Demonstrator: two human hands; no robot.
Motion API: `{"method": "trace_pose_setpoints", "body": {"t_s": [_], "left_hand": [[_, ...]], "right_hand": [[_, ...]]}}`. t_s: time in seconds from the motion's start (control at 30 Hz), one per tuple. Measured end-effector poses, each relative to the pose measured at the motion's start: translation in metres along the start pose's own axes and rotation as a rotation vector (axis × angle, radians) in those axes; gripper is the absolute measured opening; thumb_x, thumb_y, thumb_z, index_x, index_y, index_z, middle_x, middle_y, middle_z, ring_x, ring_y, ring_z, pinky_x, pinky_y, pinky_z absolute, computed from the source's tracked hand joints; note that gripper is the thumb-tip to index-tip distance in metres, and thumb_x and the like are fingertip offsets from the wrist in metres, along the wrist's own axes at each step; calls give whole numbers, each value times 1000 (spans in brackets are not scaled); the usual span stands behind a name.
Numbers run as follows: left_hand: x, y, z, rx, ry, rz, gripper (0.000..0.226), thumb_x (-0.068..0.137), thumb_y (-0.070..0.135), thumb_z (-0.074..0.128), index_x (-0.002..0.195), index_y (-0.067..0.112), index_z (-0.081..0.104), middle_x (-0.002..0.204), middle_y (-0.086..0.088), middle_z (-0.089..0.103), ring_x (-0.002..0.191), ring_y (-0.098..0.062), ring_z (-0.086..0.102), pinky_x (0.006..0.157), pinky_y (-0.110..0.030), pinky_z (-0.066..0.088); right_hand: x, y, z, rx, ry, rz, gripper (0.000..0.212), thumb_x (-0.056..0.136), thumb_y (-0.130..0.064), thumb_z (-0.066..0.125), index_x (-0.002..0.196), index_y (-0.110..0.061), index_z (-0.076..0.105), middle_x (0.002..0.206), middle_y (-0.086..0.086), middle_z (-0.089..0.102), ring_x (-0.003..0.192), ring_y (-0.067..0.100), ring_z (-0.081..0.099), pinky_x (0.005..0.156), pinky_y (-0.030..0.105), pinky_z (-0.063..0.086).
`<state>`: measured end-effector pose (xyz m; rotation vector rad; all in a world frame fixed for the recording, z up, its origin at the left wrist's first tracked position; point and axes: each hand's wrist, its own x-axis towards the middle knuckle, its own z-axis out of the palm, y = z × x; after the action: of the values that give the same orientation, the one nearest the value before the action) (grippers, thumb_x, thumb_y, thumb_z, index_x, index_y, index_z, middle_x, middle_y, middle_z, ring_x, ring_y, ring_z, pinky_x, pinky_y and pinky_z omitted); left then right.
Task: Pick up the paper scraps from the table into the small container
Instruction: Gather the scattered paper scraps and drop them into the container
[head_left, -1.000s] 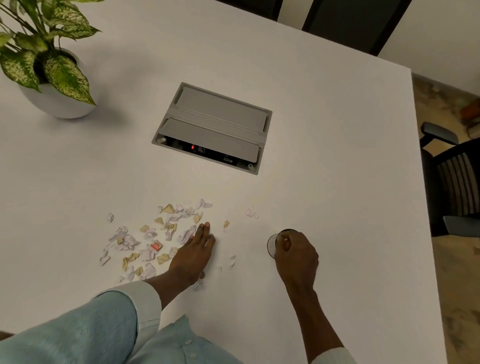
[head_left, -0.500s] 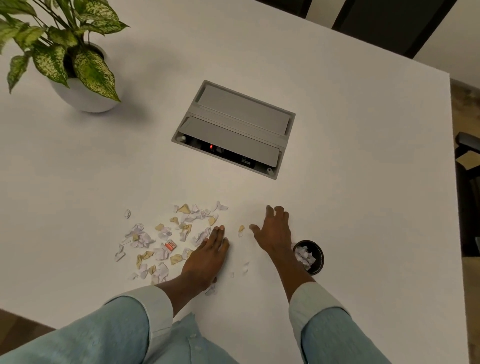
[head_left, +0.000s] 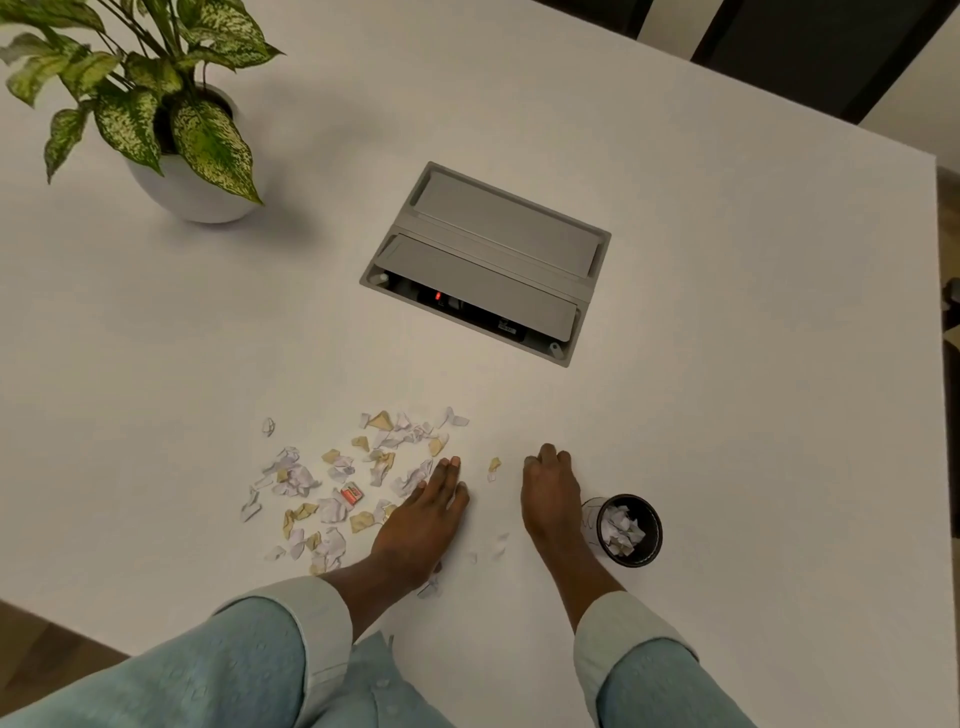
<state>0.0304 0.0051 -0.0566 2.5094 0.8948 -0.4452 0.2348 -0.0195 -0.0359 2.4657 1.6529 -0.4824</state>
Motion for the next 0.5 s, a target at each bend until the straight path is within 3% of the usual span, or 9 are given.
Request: {"method": "trace_pose_setpoints", "body": {"t_s": [0.2, 0.37, 0.5], "left_hand": [[1, 2, 2, 20, -5, -11, 114, 79, 4, 81, 160, 4, 0, 164, -21, -29, 149, -34, -29, 125, -45, 23], [0, 3, -2, 35, -23, -21, 110, 81, 5, 79, 161, 2, 2, 166, -22, -27, 156, -38, -19, 126, -44, 22], [-1, 3, -4, 41, -29, -18, 112, 80, 10, 81, 160, 2, 4, 167, -22, -25, 157, -37, -17, 126, -44, 24]], "right_hand": [[-27, -8, 0, 128, 4, 38, 28, 93, -1, 47, 107, -12, 68, 116, 5, 60, 109, 23, 55, 82, 33, 48], [-69, -12, -25, 386, 286, 92, 15, 85, 4, 70, 88, -8, 77, 89, 5, 68, 82, 25, 64, 67, 36, 55], [-98, 13, -38, 497, 460, 219, 12, 84, 1, 75, 91, -9, 78, 92, 2, 70, 83, 21, 68, 74, 28, 54]]}}
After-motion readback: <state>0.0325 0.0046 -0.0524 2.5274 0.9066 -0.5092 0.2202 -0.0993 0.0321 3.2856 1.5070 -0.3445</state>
